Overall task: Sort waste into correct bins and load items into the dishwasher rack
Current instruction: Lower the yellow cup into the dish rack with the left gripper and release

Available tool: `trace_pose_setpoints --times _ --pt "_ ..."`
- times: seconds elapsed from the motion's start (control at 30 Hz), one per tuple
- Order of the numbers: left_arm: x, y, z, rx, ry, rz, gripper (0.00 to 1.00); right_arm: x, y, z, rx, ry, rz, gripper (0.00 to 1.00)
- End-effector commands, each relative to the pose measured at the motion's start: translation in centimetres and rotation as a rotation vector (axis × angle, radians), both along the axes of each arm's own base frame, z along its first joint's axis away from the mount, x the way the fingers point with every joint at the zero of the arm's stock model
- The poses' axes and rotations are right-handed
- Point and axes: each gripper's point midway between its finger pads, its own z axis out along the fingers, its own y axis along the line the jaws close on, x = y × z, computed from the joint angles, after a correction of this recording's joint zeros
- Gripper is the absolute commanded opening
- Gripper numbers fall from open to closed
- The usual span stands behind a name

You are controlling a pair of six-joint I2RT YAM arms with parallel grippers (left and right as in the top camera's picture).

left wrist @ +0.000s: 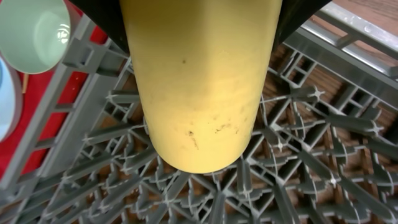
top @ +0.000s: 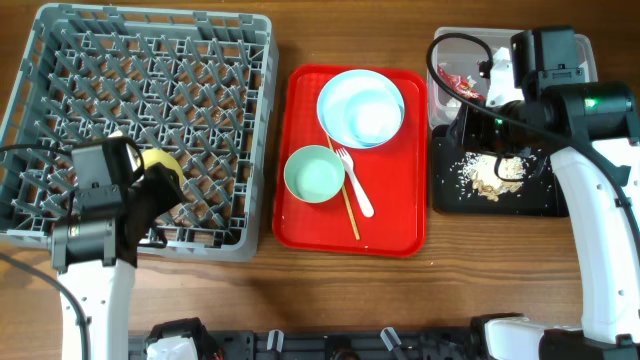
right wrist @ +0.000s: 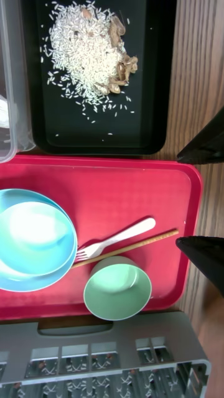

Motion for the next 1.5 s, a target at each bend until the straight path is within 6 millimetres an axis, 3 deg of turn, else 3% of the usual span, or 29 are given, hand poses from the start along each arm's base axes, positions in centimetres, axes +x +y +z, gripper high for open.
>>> trace_pose_setpoints --times 0.0,0.2,0.33,0.37,0.43,0.47,0.5,0.8,1.0,1.03,1.27,1.47 --pt "0.2 0.6 -1.2 0.006 0.067 0.025 0.20 0.1 -0.4 0.4 -0.023 -0.016 -0.007 0.38" --pt "0.4 0.6 -4.0 -0.009 0.181 0.024 0.22 0.1 -0.4 0.3 -0.022 -0.014 -0.008 0.39" --pt "0.7 0.9 -5.8 -0.008 0.247 0.029 0.33 0.1 -0.4 0.3 -0.022 -0.013 -0.008 0.40" --pt "0.8 1.0 -6.4 -0.007 0.266 0.030 0.40 0.1 -0.4 0.3 -0.022 -0.012 -0.008 0.40" --pt "1.0 1.0 -7.4 -0.012 0.296 0.029 0.39 0.0 -0.4 0.3 -0.023 -0.011 -0.008 0.40" --pt "1.0 1.0 -7.8 -0.015 0.314 0.029 0.31 0.0 -0.4 0.3 -0.023 -0.011 -0.007 0.40" --pt "1.0 1.0 -7.9 -0.015 0.315 0.029 0.26 0.0 -0.4 0.3 -0.023 -0.011 -0.007 0.40" --pt "1.0 1.0 -6.9 -0.010 0.280 0.029 0.16 -0.2 -0.5 0.2 -0.024 -0.002 -0.007 0.40" --pt "1.3 1.4 -4.5 0.024 0.189 0.042 0.18 -0.3 -0.5 0.2 -0.024 0.001 -0.007 0.41" --pt "1.2 1.7 -4.2 0.040 0.182 0.049 0.22 -0.3 -0.5 0.2 -0.024 0.003 -0.007 0.41" --pt "0.9 1.7 -4.3 0.042 0.194 0.051 0.26 -0.5 -0.5 0.1 -0.025 0.012 -0.007 0.41" --pt "1.1 0.5 -4.4 -0.022 0.186 0.019 0.38 -0.7 -0.4 0.1 -0.018 0.022 -0.004 0.41"
